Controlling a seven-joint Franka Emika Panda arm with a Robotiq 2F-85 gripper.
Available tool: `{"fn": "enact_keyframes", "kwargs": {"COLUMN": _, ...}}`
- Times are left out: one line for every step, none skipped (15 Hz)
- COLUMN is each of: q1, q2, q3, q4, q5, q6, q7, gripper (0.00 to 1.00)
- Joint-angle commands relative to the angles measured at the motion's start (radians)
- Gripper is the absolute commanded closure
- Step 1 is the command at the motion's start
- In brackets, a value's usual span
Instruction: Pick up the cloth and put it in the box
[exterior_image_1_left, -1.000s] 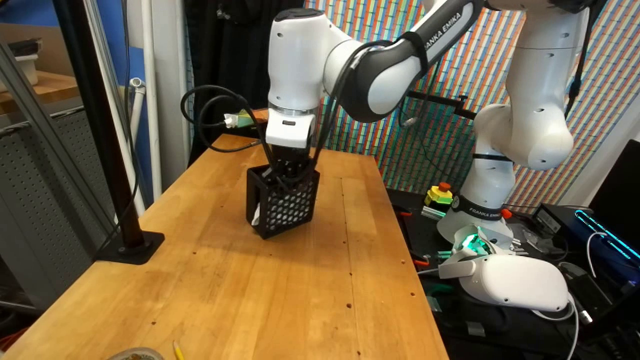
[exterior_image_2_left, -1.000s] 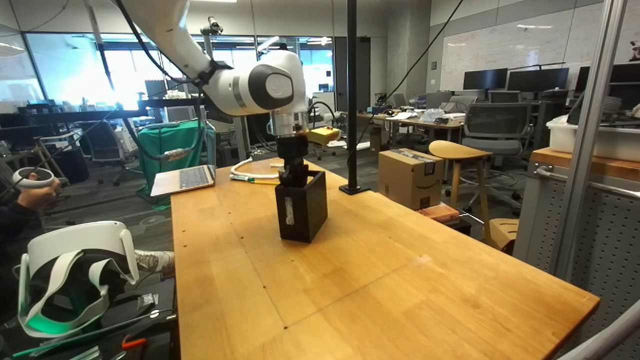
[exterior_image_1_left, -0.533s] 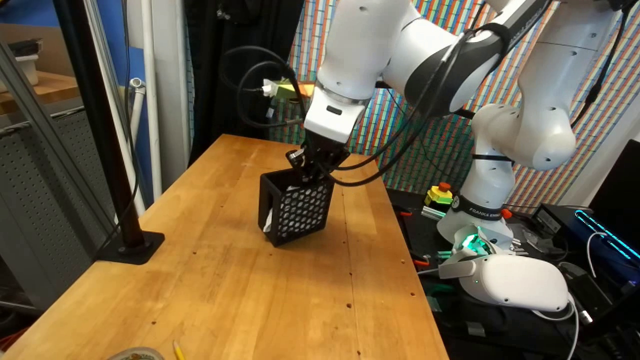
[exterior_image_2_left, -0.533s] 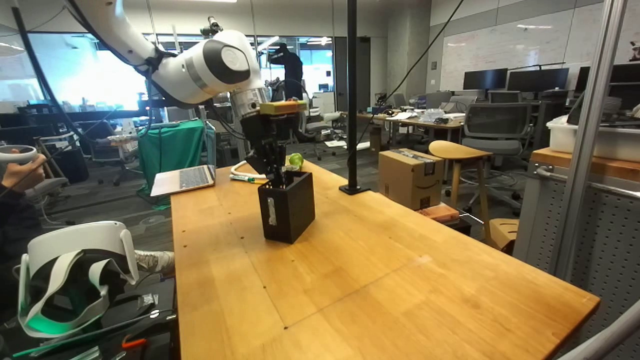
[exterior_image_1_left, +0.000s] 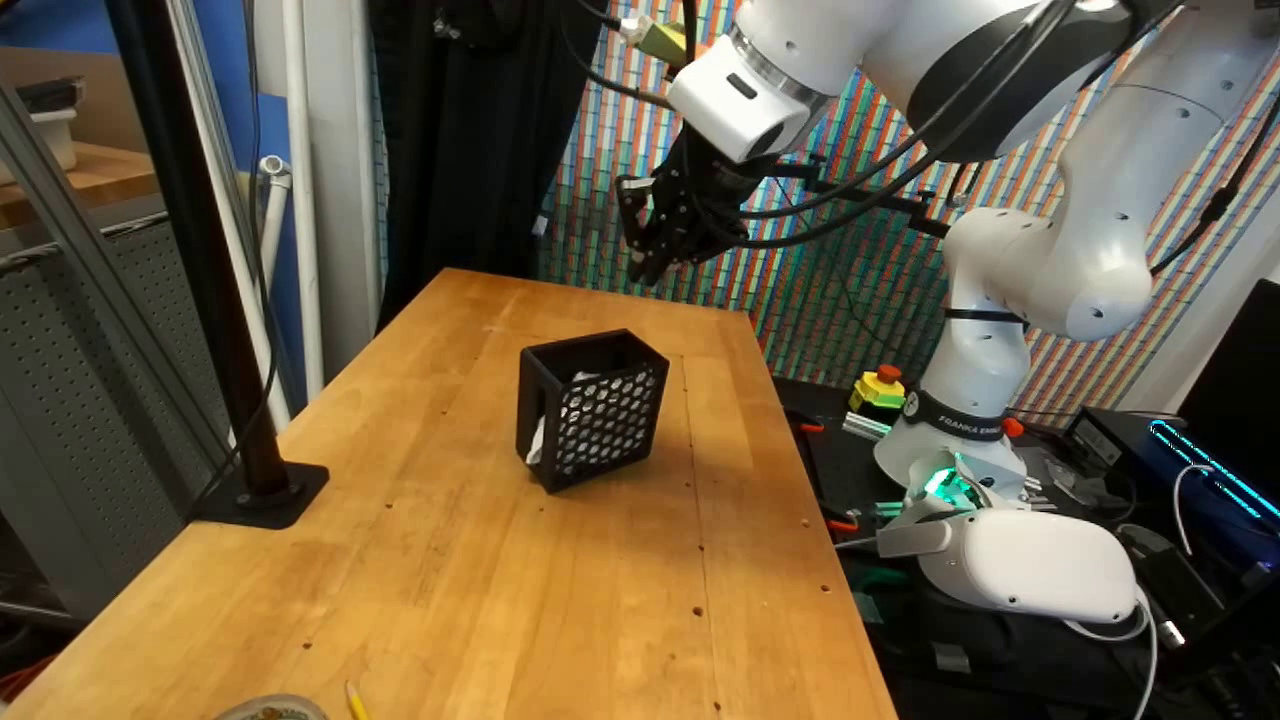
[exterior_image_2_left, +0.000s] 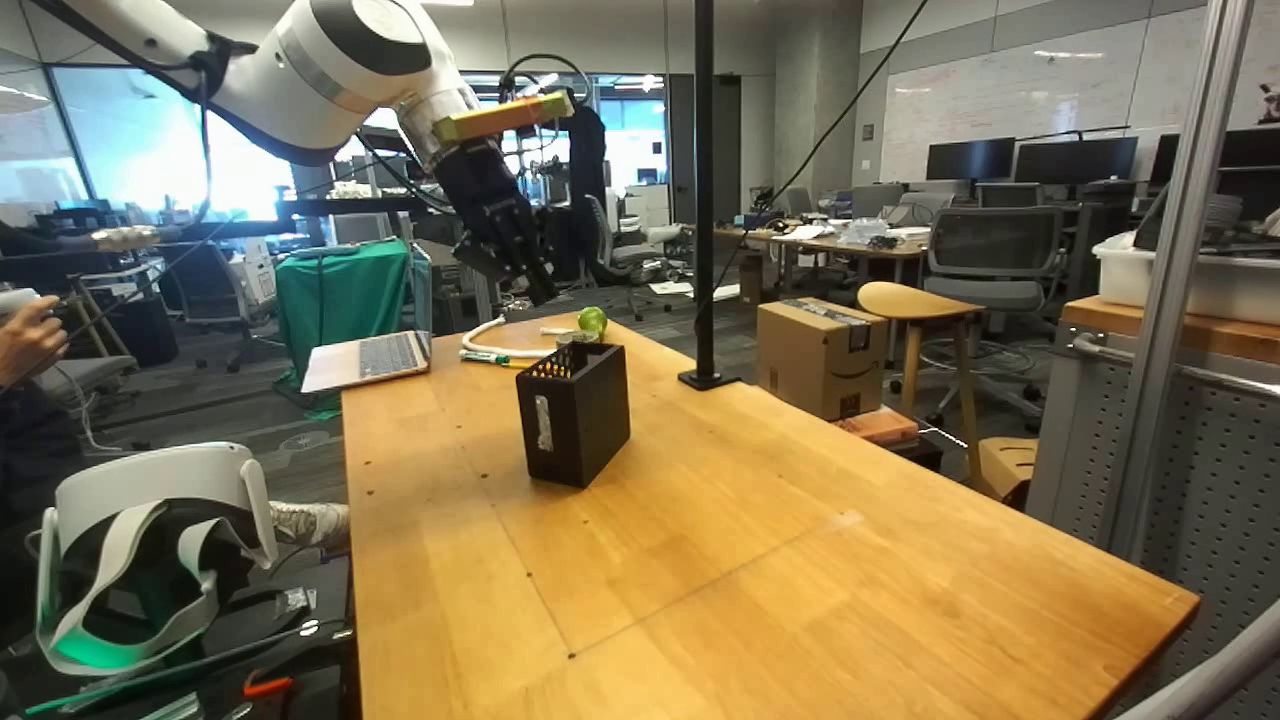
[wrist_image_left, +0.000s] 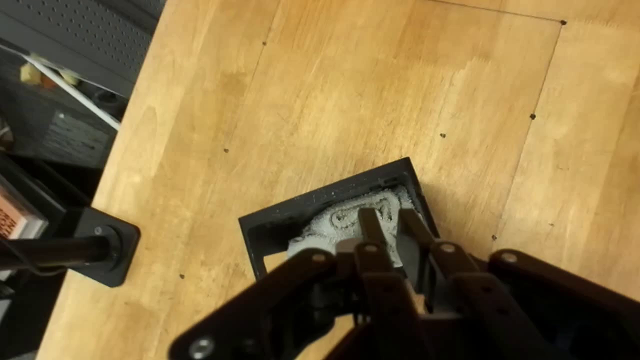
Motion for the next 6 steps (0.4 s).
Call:
{"fn": "enact_keyframes", "kwargs": {"q1": 0.013, "q2": -0.016, "q3": -0.011, "q4": -0.007, "q5": -0.006, "q6": -0.004, "q7": 0.052, "gripper": 0.77}}
{"fn": "enact_keyframes", "kwargs": {"q1": 0.014, "q2": -0.031, "q3": -0.011, "q4": -0.016, "q5": -0.010, "q6": -0.004, "q7": 0.087, "gripper": 0.70}}
{"fn": "enact_keyframes", "kwargs": {"q1": 0.014, "q2": -0.041, "q3": -0.010, "q4": -0.023, "q5": -0.011, "q6": -0.004, "q7": 0.106, "gripper": 0.62}}
{"fn": "enact_keyframes", "kwargs": {"q1": 0.015, "q2": -0.046, "q3": -0.010, "q4": -0.028, "q5": -0.011, "q6": -0.004, "q7": 0.115, "gripper": 0.58}}
{"fn": "enact_keyframes", "kwargs": {"q1": 0.015, "q2": -0.048, "q3": -0.010, "q4": -0.030, "q5": -0.012, "q6": -0.004, "q7": 0.120, "gripper": 0.58}}
{"fn": "enact_keyframes", "kwargs": {"q1": 0.015, "q2": -0.048, "q3": -0.010, "q4": -0.031, "q5": -0.012, "q6": -0.004, "q7": 0.123, "gripper": 0.58}}
